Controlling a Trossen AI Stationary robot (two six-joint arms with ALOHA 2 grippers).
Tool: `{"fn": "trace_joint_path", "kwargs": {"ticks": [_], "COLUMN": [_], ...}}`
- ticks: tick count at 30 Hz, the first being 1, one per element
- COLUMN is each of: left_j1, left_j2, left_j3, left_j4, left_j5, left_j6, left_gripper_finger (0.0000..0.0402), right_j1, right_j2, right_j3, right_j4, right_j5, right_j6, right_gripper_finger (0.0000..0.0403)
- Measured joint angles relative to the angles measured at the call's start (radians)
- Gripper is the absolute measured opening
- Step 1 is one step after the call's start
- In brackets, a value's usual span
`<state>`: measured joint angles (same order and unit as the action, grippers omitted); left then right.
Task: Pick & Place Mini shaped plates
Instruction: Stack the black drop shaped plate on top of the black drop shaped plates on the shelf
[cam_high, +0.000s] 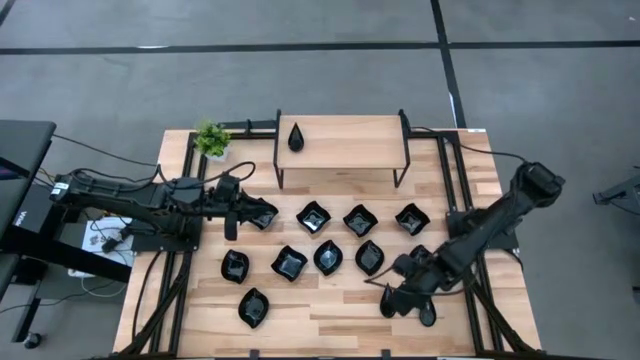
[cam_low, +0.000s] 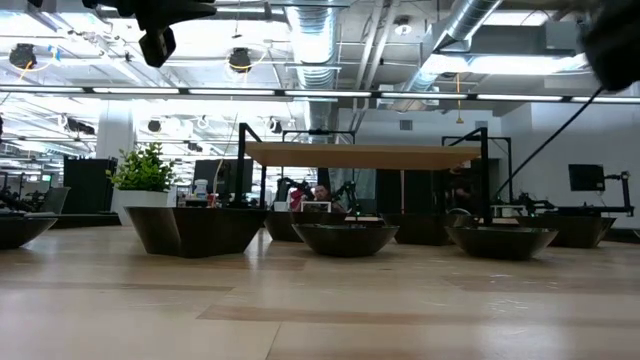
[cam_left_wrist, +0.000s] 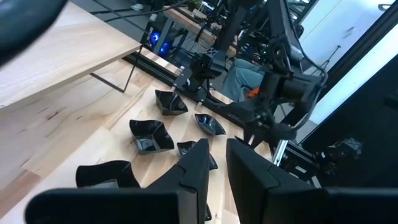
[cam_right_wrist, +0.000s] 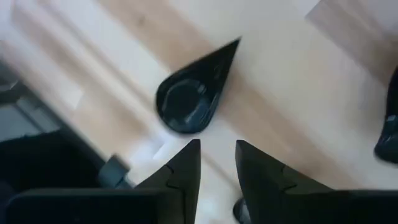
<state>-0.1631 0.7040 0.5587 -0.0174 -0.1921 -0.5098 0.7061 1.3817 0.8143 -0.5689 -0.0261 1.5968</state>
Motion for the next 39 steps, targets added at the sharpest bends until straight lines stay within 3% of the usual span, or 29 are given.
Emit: {"fn": "trace_joint_path", "kwargs": {"ticks": [8, 13, 21, 39], "left_j1": [0.0, 0.0, 0.0, 0.0], "left_j2": [0.0, 0.0, 0.0, 0.0], "left_j3": [0.0, 0.0, 0.0, 0.0], "left_j4": [-0.001, -0.001, -0.004, -0.004], "left_j5": [0.0, -0.001, -0.002, -0.002], "left_j6": [0.0, 0.0, 0.008, 0.008], "left_gripper_finger": [0.0057, 0.0057, 0.0057, 0.0057], "right_j1": [-0.028, -0.028, -0.029, -0.028], "right_j2": [0.093, 0.112, 0.112, 0.112], "right_j3": [0.0, -0.001, -0.001, -0.001], "right_j4": [0.015, 0.095, 0.067, 0.053], "right_j5": [0.001, 0.012, 0.036, 0.102], "right_j6": [-0.004, -0.04, -0.035, -0.033], "right_gripper_finger": [0.0102, 0.0134, 0.0178, 0.0128]}}
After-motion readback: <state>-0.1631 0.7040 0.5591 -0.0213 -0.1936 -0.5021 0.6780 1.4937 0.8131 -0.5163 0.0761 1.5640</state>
